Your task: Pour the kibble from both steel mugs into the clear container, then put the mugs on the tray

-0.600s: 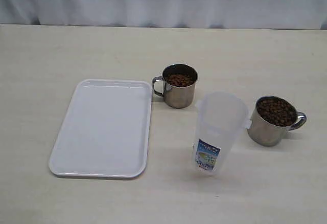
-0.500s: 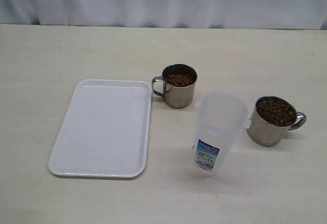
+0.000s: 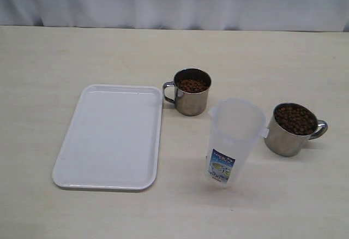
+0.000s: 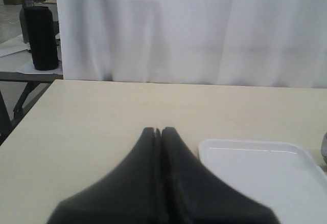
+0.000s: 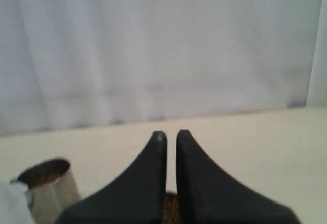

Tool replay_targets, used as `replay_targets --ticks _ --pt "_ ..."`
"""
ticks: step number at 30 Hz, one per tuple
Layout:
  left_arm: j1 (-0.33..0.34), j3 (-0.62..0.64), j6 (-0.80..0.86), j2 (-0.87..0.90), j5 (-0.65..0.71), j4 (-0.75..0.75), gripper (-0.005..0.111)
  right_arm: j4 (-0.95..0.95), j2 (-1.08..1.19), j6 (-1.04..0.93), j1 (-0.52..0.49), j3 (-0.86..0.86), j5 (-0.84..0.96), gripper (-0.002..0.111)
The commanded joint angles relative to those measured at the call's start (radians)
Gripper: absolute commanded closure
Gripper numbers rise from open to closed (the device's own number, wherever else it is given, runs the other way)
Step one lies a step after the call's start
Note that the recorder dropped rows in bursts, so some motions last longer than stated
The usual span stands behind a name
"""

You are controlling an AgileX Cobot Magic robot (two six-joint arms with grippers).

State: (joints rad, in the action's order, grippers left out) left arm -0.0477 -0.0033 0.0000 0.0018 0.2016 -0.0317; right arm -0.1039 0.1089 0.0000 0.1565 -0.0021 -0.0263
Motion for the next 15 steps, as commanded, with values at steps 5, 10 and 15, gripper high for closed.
replay_targets --ticks 5,10,15 --pt "0.001 0.003 0.000 -0.002 -0.006 0.004 0.107 -0.017 0.914 -0.146 0.301 0.002 -0.373 0.089" --pt "0.001 0.003 0.000 -0.002 -0.006 0.004 0.107 -0.024 1.284 -0.135 0.301 0.002 -0.701 0.031" --pt "0.001 0.003 0.000 -0.002 -0.006 0.004 0.107 -0.082 1.471 -0.116 0.301 -0.032 -0.869 0.015"
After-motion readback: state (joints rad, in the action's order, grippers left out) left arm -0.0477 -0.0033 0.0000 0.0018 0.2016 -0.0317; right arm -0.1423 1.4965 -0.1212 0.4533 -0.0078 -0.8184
